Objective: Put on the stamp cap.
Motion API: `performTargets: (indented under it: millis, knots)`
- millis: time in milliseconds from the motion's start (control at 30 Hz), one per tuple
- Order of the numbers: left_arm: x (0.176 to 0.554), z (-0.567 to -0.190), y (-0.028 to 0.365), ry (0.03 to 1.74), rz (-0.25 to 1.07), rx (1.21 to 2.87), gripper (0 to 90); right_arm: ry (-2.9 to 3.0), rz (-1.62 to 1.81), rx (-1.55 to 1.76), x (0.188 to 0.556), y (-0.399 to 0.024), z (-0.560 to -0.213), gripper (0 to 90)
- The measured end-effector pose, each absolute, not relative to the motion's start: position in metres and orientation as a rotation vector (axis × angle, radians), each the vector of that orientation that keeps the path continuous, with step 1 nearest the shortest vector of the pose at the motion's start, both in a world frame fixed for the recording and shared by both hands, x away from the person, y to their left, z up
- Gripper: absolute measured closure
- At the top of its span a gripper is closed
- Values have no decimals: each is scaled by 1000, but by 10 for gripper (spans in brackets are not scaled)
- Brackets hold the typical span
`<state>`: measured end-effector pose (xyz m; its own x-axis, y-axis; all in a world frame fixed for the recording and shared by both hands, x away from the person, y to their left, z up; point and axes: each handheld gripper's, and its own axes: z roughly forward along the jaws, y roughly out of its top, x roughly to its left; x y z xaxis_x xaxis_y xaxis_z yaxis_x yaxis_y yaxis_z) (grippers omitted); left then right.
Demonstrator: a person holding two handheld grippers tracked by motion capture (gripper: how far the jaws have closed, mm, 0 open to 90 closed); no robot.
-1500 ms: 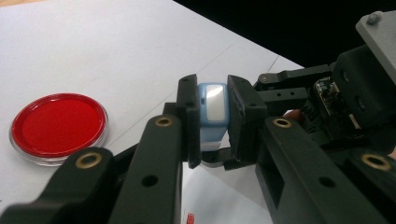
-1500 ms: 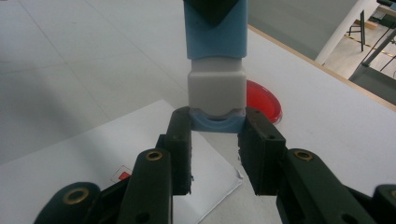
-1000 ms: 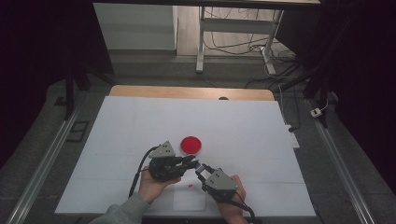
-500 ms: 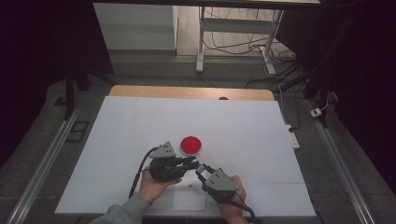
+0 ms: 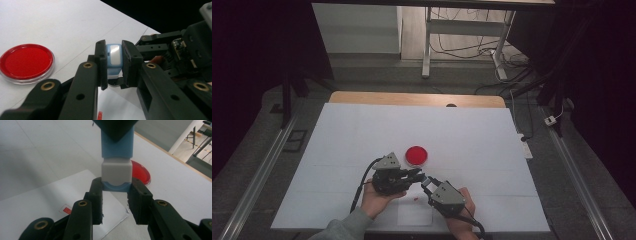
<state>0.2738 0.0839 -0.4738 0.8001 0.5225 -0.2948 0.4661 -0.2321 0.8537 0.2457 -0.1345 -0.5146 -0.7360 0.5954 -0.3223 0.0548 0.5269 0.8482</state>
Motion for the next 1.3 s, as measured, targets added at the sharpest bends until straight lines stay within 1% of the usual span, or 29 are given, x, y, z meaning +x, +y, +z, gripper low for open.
performTargets:
  millis: [400, 467, 600, 833, 1000, 1300]
  knots:
    - [274, -474, 83, 748, 69, 1879, 761, 2190, 1165, 503, 248, -136, -516, 634]
    - [274, -474, 84, 749, 78, 1880, 761, 2203, 1181, 507, 249, -137, -516, 597]
    - [274, -473, 87, 751, 82, 1873, 761, 2225, 1200, 518, 251, -140, -515, 556]
    - [275, -471, 90, 746, 85, 1869, 761, 2265, 1246, 553, 255, -149, -513, 506]
    - [276, -468, 100, 747, 107, 1877, 761, 2291, 1257, 592, 259, -164, -510, 489]
    - [280, -465, 117, 772, 132, 1876, 760, 2292, 1217, 696, 264, -208, -504, 485]
